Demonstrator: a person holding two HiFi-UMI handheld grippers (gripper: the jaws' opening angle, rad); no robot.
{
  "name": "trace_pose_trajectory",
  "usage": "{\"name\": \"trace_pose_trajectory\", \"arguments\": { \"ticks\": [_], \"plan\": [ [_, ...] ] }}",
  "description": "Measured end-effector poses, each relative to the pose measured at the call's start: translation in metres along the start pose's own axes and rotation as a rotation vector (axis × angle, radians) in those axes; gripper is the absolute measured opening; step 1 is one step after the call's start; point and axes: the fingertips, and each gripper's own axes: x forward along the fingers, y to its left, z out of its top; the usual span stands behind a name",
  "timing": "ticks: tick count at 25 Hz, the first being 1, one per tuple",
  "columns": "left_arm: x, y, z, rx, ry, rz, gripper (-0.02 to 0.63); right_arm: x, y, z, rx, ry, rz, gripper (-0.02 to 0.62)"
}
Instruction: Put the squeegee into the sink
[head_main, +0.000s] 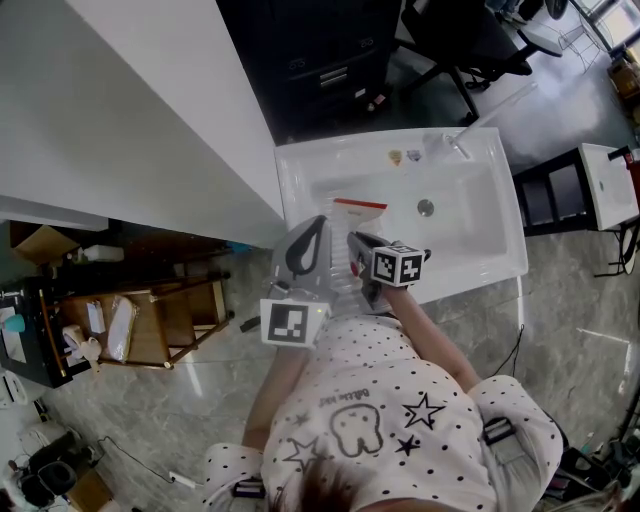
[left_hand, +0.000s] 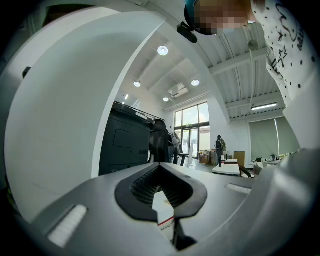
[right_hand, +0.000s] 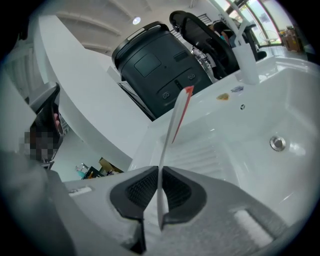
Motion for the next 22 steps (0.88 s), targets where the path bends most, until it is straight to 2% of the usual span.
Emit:
{"name": "trace_pose_trajectory", "arguments": {
  "ticks": [13, 22],
  "plan": [
    [0.005, 0.003, -0.003, -0.008, 0.008, 0.006, -0.006, 0.009, -0.012, -0.011, 0.075, 0.065, -0.005, 0.026],
    [0.008, 0.002, -0.005, -0.006, 0.007, 0.009, -0.006, 0.011, -0.025, -0.01, 0.062, 0.072, -0.021, 0.026]
  ]
}}
